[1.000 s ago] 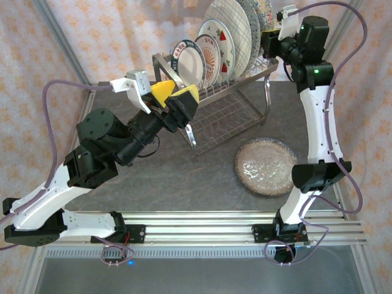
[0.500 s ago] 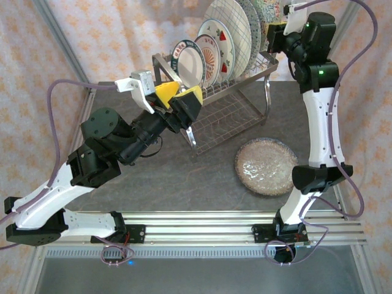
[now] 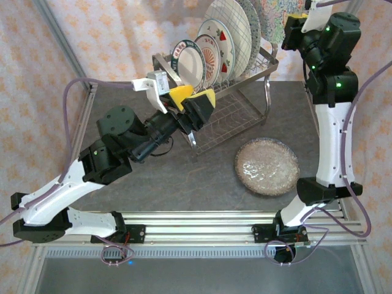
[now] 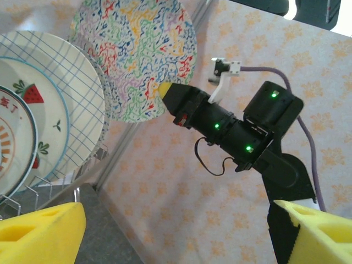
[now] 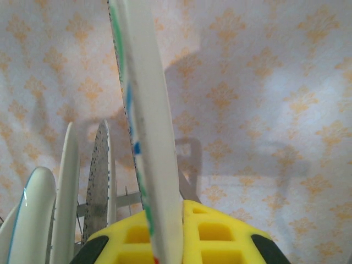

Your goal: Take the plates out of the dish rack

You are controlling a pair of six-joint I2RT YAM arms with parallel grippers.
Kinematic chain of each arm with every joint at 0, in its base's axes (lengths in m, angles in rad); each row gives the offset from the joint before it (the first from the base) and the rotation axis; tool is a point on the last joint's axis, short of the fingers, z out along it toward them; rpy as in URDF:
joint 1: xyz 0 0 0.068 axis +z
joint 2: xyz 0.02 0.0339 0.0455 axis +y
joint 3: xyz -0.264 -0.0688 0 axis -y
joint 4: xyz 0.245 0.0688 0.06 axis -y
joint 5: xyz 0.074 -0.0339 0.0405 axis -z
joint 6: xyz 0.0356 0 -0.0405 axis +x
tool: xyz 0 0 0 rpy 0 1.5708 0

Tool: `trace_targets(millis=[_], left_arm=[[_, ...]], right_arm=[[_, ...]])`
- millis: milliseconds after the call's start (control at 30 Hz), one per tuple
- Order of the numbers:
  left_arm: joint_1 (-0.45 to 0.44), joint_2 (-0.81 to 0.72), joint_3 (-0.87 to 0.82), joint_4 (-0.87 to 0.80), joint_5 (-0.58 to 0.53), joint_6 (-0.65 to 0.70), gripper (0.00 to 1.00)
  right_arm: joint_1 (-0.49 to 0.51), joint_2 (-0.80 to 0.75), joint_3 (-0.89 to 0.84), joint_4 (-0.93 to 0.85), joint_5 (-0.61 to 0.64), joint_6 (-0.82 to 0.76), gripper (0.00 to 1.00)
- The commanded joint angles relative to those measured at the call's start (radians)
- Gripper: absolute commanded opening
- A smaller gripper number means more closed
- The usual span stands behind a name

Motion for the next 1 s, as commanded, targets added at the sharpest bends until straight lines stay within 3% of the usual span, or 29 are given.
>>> trace_targets(millis=[0,400,700,967], left_arm=[[0.003,0.020,-0.006,0.054,0.050,-0.057,0.87],[-0.002,0.138,-0.004,0.144,0.167,-0.236,0.87],[-0.016,0.256,0.055,0.156,0.212,-0.387,0.85],[-0.027,0.324,0.057,0.191,0.223,-0.562,0.83]], right_arm=[[0.005,-0.069,0.033,0.048,0.054,0.015,0.00],[0.005,-0.216,0.006,-0.056,0.173,0.088,0.00],[0.005,-0.335,-0.041,-0.181,0.325,0.331,0.00],[0.005,-0.426,-0.104,-0.305,0.352,0.563,0.00]])
